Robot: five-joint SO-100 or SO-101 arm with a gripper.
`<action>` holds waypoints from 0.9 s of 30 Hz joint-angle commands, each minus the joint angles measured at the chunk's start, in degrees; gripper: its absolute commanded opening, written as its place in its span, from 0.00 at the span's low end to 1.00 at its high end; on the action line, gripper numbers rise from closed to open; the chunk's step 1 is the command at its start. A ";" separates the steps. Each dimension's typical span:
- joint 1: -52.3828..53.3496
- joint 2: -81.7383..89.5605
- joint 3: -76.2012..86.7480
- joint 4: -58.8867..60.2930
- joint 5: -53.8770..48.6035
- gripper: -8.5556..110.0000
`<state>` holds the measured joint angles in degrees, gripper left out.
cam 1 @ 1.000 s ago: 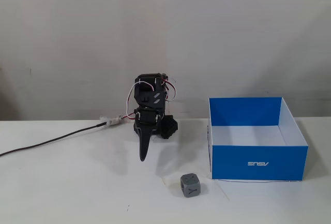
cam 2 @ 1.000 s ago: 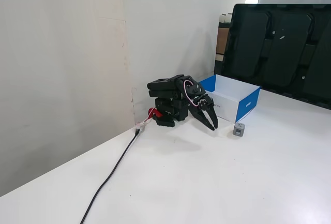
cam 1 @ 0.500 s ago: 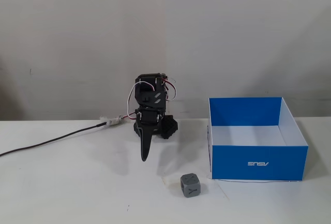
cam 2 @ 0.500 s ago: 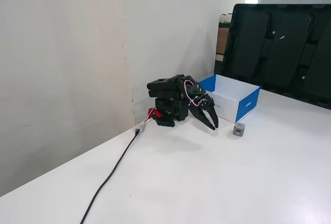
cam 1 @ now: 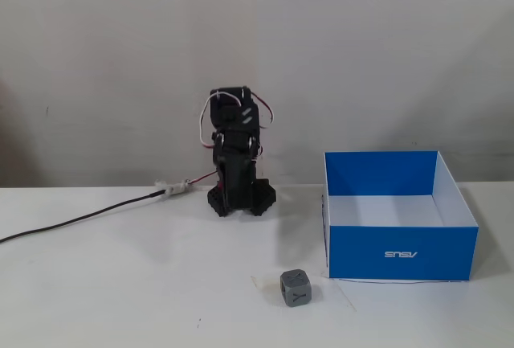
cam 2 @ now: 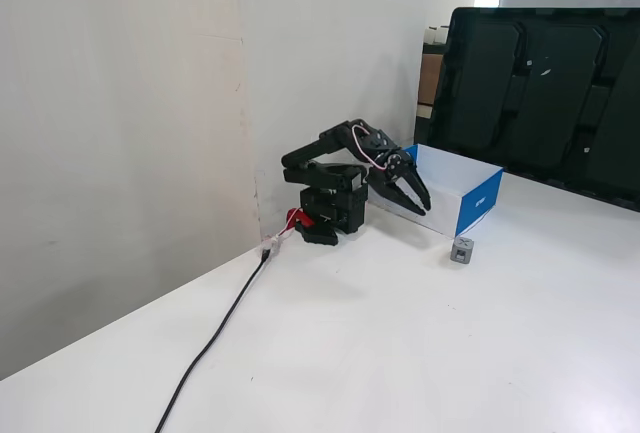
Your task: Pick the gray block and keep it in the box.
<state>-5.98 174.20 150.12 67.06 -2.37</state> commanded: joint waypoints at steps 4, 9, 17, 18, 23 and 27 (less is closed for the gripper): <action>-5.89 -16.35 -13.36 2.99 -0.26 0.07; -11.78 -27.25 -16.70 4.22 0.26 0.24; -17.93 -59.85 -34.72 7.47 0.53 0.27; -18.98 -61.96 -35.24 7.29 0.62 0.27; -18.98 -76.03 -41.75 6.33 1.14 0.27; -17.93 -85.96 -47.46 5.89 1.14 0.32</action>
<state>-24.43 88.51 107.31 74.18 -1.23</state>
